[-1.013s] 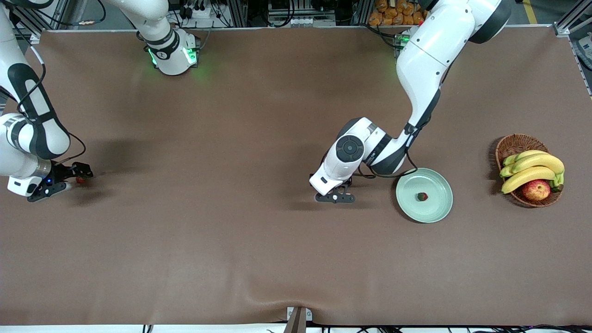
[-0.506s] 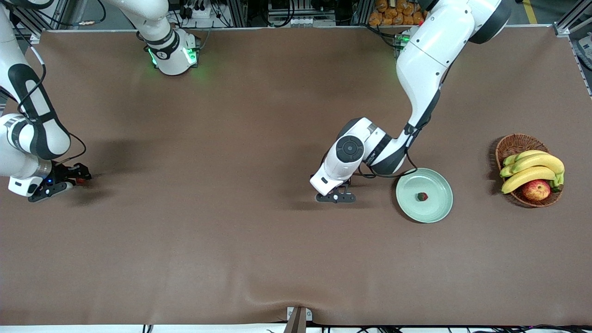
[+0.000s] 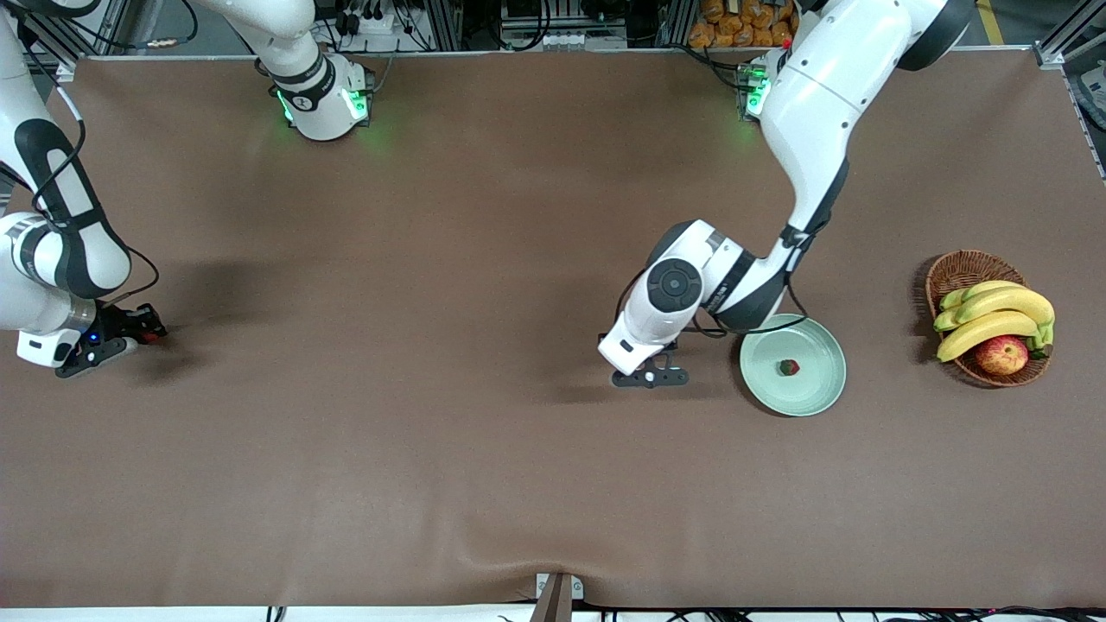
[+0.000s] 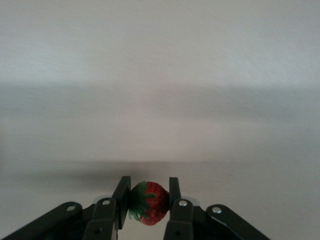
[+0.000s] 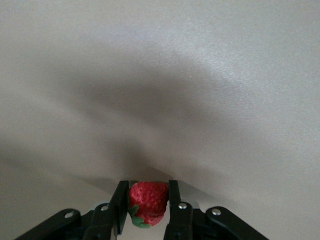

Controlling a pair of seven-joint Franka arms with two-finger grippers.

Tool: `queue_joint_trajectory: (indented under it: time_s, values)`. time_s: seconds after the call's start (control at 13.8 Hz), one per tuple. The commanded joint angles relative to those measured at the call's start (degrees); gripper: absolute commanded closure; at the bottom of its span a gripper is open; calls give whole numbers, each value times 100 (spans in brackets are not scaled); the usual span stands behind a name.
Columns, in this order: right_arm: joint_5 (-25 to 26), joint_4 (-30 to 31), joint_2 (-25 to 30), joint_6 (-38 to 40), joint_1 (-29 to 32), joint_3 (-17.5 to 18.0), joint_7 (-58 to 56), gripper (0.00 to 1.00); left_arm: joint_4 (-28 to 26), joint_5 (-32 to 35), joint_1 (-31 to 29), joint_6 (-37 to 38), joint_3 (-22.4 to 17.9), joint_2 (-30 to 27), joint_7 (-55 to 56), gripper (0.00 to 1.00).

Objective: Collect all strawberries into plate
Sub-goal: 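Carry the strawberry over the plate while the right gripper grasps the last, then release the strawberry onto the plate while the right gripper sets one mid-table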

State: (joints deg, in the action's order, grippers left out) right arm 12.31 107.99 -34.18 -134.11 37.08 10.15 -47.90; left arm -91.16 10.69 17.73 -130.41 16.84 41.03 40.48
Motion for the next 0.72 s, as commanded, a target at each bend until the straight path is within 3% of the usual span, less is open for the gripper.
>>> queue_joint_trajectory:
  time_s: [0.0,0.65]
  values:
    - [79,29,516,393,-77,259,-289,100,-313,144,-347,226,12,-428,-84,87]
    - [-272,-14,1159,911,1,2261,-923,100,-1122,328,-1781,218,12,-948,-498,89]
